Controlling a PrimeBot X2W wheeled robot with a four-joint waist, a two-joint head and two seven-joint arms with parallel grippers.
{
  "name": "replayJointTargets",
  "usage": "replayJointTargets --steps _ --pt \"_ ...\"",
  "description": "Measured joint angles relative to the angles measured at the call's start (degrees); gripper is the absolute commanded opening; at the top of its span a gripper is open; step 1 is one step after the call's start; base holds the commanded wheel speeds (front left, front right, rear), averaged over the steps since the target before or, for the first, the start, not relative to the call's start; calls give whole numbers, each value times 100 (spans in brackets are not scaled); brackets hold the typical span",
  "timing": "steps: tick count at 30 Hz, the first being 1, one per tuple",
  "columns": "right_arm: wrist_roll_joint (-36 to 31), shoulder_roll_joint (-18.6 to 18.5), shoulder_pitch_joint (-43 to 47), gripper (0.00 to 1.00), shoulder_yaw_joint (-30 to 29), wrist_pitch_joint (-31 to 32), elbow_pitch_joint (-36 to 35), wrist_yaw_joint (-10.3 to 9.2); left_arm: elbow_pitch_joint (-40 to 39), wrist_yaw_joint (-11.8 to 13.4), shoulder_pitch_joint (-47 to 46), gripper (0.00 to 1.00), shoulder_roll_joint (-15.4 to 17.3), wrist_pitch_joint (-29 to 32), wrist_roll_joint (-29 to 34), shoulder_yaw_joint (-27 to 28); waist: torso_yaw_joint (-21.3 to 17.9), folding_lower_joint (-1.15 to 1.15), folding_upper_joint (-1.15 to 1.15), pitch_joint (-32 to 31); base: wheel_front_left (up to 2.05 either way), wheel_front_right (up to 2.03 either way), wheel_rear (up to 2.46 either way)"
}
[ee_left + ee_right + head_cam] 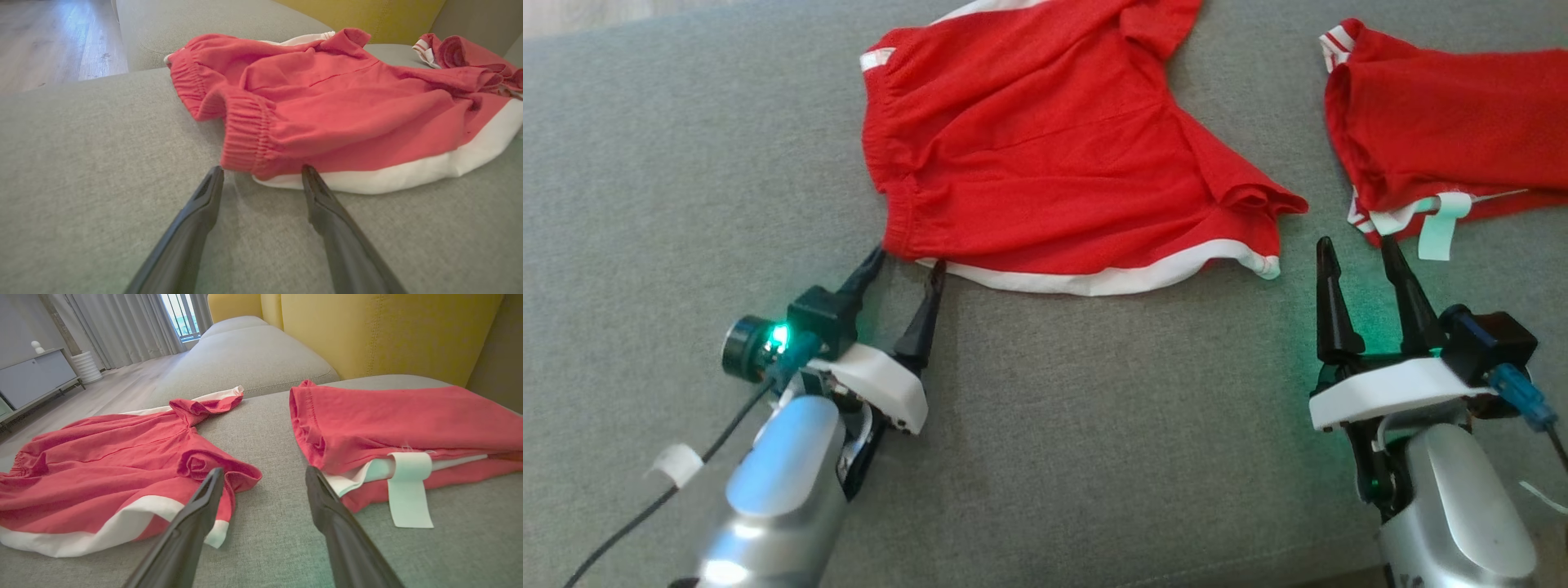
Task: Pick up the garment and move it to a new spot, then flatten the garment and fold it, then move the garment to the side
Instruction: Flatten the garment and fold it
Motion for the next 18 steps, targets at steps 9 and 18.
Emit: replayJointTargets --steps 9,18 --pt "0 0 -90 100 14 -25 57 0 338 0 -229 100 10 -127 -54 -86 -85 -1 0 9 0 0 0" --pt "-11 0 -86 100 181 261 281 0 428 0 -296 0 -9 -211 -112 -260 22 0 0 -55 0 0 0"
